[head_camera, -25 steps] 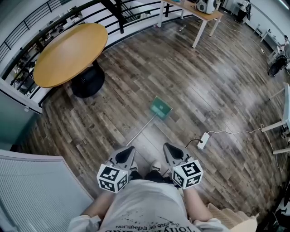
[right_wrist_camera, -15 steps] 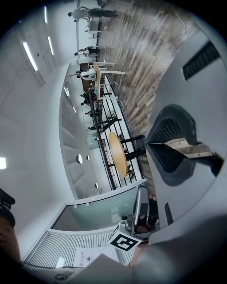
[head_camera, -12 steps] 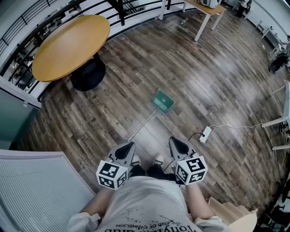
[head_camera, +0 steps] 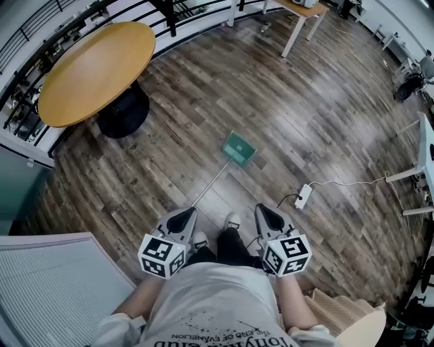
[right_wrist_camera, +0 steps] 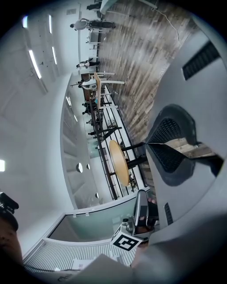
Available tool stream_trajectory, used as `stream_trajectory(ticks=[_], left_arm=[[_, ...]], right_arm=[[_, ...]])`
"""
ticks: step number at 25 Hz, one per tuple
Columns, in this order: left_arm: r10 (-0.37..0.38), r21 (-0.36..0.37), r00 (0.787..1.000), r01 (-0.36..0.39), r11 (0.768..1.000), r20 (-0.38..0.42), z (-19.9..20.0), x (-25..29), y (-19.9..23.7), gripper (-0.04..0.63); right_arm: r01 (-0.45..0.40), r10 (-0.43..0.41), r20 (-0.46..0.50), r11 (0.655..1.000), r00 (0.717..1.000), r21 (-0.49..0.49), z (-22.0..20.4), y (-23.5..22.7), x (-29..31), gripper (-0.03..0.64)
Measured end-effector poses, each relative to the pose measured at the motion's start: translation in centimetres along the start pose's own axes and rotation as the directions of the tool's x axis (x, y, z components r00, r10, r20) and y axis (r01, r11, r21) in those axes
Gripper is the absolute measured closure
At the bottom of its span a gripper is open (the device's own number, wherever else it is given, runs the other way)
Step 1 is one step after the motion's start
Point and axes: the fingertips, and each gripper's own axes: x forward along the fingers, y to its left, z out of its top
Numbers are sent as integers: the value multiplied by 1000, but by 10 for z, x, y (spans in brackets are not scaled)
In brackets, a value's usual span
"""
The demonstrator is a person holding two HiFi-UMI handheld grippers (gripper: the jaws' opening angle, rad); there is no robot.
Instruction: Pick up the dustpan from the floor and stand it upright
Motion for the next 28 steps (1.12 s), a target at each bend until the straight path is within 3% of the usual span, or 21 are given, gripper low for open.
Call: stream_trajectory(ticks=[9,17,22,28], left_arm=[[29,-10,1000,-28,1000,8,29,48,2,571],[75,-48,990,-70,996,115,76,100,2,571],[148,9,982,-150,989,115,85,122,3,571],[187,-47,977,-183,982,103,80,132,20,571]], right_arm=[[-59,59,-1,998,998,-21,32,-40,38,591],[-131,131,3,991,991,-39,61,-103,75,591],[-161,160,-30,985,987,-59,63,-137,93,591],[-185,182,-46,980,982,-73,63,-145,109,591]])
